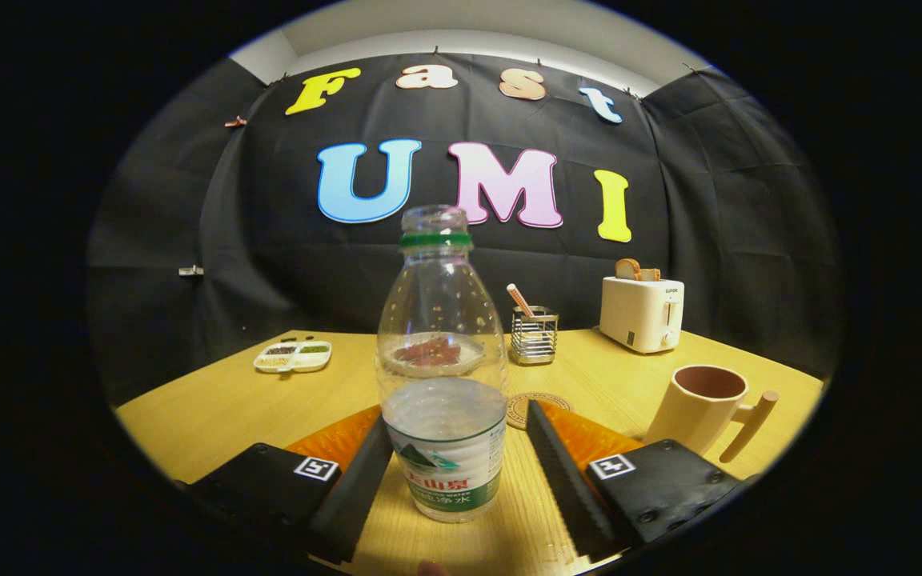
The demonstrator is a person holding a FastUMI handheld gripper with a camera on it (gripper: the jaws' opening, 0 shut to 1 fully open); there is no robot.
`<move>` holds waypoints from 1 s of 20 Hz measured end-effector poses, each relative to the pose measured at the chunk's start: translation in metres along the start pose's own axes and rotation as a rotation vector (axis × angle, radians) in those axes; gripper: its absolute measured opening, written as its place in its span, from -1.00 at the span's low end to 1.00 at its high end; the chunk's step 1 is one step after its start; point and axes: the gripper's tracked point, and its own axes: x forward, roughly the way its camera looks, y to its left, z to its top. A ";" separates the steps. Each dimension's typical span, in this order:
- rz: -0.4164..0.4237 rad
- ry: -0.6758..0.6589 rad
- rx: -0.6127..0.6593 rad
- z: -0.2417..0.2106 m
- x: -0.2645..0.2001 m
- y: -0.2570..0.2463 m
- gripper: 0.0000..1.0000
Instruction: Take the bottle from table, then pour the juice into the cup, finally place the bottle on the coaster
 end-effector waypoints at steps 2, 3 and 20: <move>-0.004 0.001 0.002 0.002 0.000 -0.002 0.54; -0.005 0.012 0.003 0.000 -0.001 -0.001 0.54; -0.024 0.069 0.619 0.062 -0.030 0.004 0.53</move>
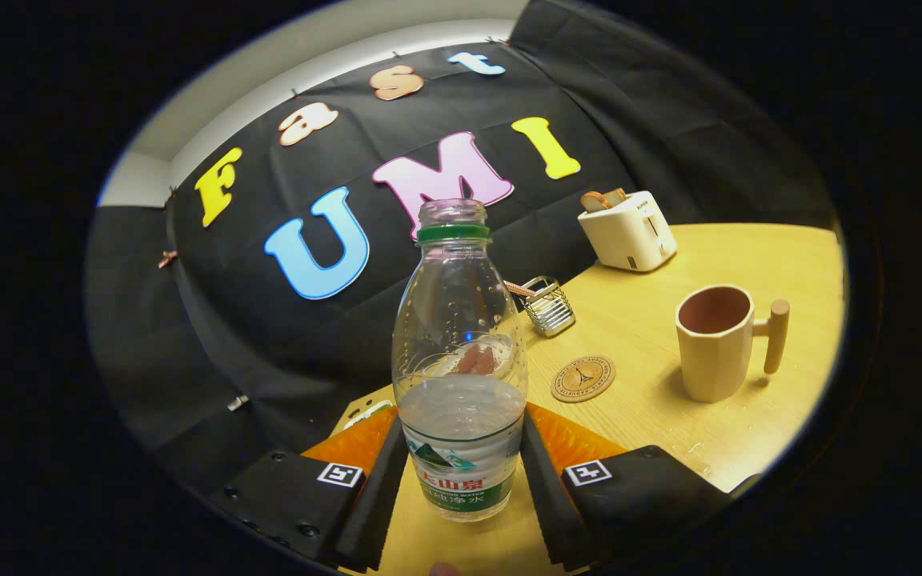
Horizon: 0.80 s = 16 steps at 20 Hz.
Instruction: Take the bottle from table, then pour the juice into the cup, finally place the bottle on the coaster
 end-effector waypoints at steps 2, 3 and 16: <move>-0.011 0.021 0.105 0.003 0.002 -0.007 0.53; -0.010 0.030 0.155 0.004 0.003 -0.010 0.53; -0.023 0.016 0.623 0.019 0.024 -0.043 0.51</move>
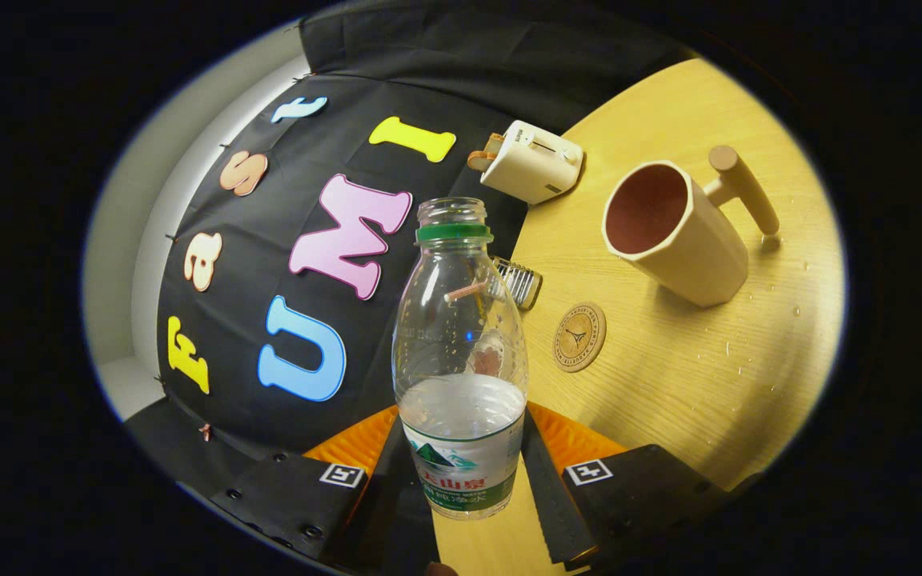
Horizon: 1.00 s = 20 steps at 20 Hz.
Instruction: Take the bottle from table, then pour the juice into the cup, finally place the bottle on the coaster
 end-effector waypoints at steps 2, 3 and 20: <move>0.003 0.015 0.056 -0.002 0.004 -0.001 0.51; 0.003 0.013 0.077 -0.001 0.007 -0.001 0.51; -0.021 -0.010 0.363 0.014 0.021 -0.011 0.51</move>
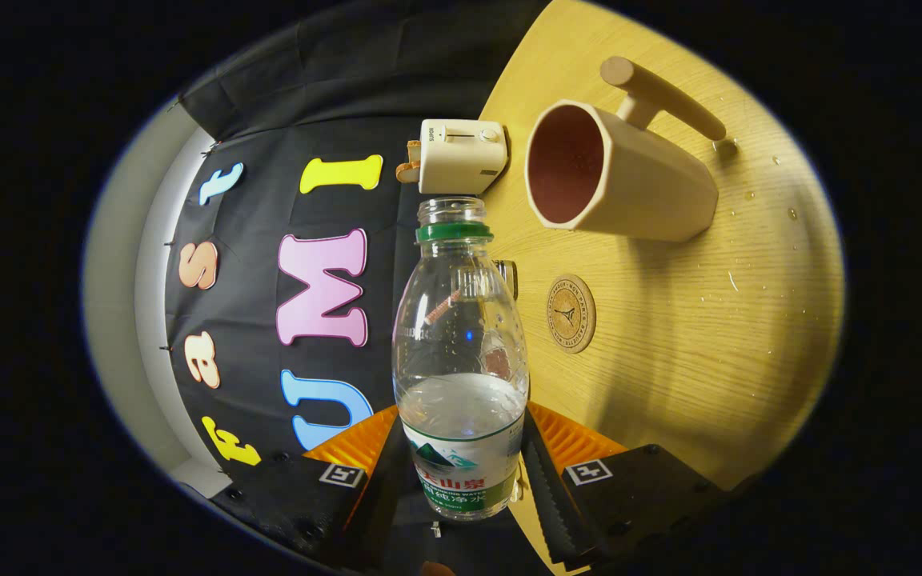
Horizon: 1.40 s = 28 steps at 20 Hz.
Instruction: Take the bottle from table, then pour the juice into the cup, finally place the bottle on the coaster
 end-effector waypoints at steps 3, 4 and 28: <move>-0.001 0.001 0.014 -0.002 0.002 0.001 0.52; 0.001 -0.002 0.024 -0.001 0.003 0.002 0.52; 0.016 -0.051 0.211 0.007 0.005 0.008 0.51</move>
